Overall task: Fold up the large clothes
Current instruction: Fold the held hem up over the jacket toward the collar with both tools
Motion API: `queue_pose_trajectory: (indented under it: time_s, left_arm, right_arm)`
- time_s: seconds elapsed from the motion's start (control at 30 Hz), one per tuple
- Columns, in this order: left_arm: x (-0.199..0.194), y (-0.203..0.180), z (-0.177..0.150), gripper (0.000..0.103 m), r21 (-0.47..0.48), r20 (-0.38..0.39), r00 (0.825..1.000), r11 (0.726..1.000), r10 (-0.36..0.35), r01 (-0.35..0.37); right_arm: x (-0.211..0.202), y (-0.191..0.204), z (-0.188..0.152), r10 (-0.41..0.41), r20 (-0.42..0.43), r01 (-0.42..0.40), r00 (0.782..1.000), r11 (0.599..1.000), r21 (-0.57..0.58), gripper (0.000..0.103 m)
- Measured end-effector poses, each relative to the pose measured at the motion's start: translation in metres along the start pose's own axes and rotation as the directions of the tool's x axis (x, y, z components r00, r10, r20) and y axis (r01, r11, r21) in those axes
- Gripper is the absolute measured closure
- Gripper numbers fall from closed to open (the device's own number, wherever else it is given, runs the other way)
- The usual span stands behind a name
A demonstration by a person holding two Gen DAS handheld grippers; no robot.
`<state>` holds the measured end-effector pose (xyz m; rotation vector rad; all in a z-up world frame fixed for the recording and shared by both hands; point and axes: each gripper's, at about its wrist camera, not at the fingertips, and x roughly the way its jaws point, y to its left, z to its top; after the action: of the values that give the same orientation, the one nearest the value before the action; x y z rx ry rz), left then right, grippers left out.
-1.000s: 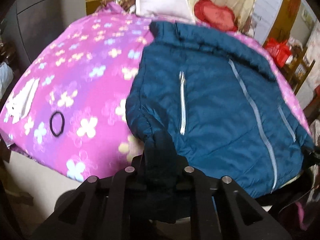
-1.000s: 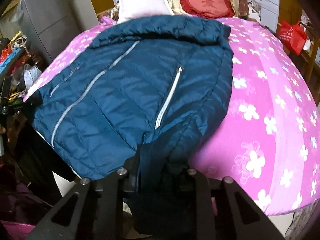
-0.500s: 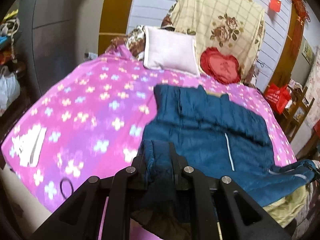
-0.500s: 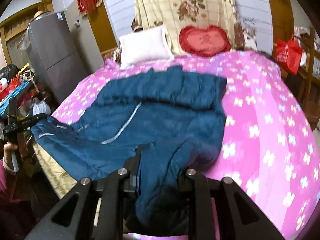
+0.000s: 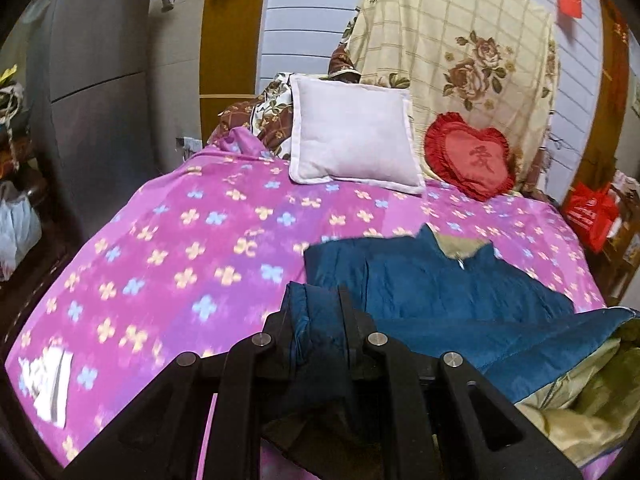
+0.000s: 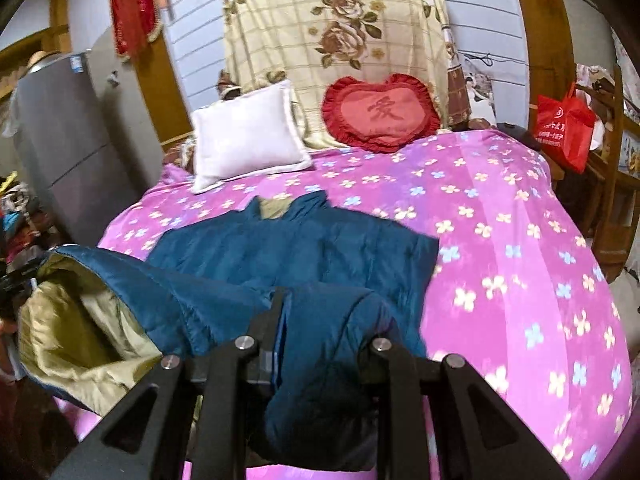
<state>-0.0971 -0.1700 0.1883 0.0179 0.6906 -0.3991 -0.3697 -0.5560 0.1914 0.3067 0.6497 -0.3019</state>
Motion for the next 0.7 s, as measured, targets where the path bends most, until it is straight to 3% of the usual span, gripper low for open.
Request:
queue_pose_trajectory:
  time_s: [0.33, 0.5, 0.57, 0.63, 0.7]
  left_arm:
    - [0.109, -0.027, 0.032, 0.103, -0.008, -0.026, 0.996, 0.997, 0.082, -0.082]
    - [0.151, -0.022, 0.034, 0.103, -0.080, -0.064, 0.997, 0.996, 0.035, -0.040]
    - [0.156, -0.014, 0.036, 0.097, -0.130, -0.067, 0.997, 0.991, -0.022, 0.014]
    - [0.150, -0.007, 0.038, 0.079, -0.156, -0.045, 0.998, 0.987, -0.053, 0.045]
    - [0.136, -0.003, 0.042, 0.070, -0.145, 0.007, 0.998, 0.987, -0.062, 0.062]
  right_arm:
    - [0.117, -0.033, 0.056, -0.076, -0.071, 0.080, 0.995, 0.995, 0.054, 0.080]
    - [0.160, -0.046, 0.063, -0.098, -0.093, 0.108, 0.991, 0.989, 0.105, 0.080]
    - [0.178, -0.049, 0.063, -0.120, -0.107, 0.132, 0.987, 0.985, 0.114, 0.081]
    - [0.203, -0.051, 0.059, -0.150, -0.139, 0.166, 0.979, 0.979, 0.114, 0.080]
    - [0.217, -0.053, 0.055, -0.170, -0.150, 0.188, 0.974, 0.976, 0.114, 0.081]
